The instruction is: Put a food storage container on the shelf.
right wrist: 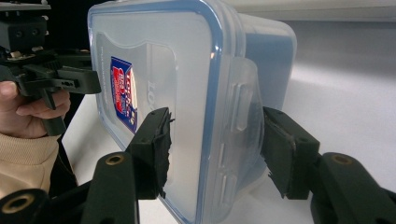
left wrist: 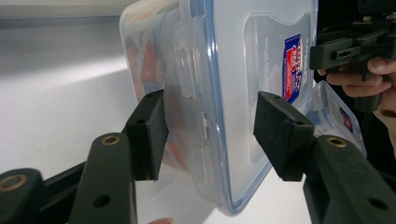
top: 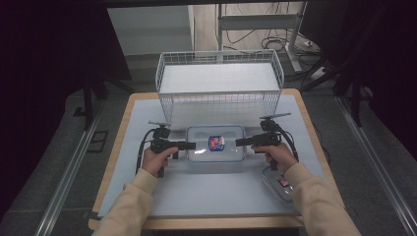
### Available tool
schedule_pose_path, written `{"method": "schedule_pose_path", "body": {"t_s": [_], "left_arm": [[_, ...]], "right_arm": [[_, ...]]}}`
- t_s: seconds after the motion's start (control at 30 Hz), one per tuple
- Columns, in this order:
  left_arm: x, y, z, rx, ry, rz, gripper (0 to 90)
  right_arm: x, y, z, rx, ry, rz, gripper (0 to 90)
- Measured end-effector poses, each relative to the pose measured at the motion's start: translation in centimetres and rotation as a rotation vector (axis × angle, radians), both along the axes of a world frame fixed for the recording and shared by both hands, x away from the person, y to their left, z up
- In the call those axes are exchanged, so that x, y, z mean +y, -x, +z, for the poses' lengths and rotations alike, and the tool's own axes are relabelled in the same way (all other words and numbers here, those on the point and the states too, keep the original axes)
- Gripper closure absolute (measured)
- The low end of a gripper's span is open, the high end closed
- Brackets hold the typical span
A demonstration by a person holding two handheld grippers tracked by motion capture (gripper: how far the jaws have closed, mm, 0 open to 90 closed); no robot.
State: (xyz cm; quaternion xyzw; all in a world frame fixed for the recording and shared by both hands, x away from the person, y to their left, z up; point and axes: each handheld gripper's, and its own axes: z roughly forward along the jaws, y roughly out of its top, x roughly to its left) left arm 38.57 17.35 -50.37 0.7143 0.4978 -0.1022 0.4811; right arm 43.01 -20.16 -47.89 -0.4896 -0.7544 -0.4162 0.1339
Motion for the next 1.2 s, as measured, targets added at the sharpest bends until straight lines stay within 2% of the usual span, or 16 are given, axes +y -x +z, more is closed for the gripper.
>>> {"method": "schedule_pose_path", "body": {"t_s": [0.63,0.8,0.97,1.2], "left_arm": [[0.4,0.3,-0.1,-0.023,0.014,-0.030,49.1],[0.3,0.4,0.0,-0.023,0.007,-0.021,49.2],[0.1,0.6,0.0,-0.020,0.006,-0.020,48.9],[-0.3,1.0,0.5,-0.031,0.025,-0.019,48.8]], "right_arm": [[-0.3,0.4,0.0,-0.040,-0.005,0.031,46.4],[-0.2,0.6,0.0,-0.048,-0.005,0.021,46.3],[-0.3,1.0,0.2,-0.033,-0.008,0.005,46.3],[-0.9,1.5,1.2,-0.068,-0.027,-0.011,47.9]]}}
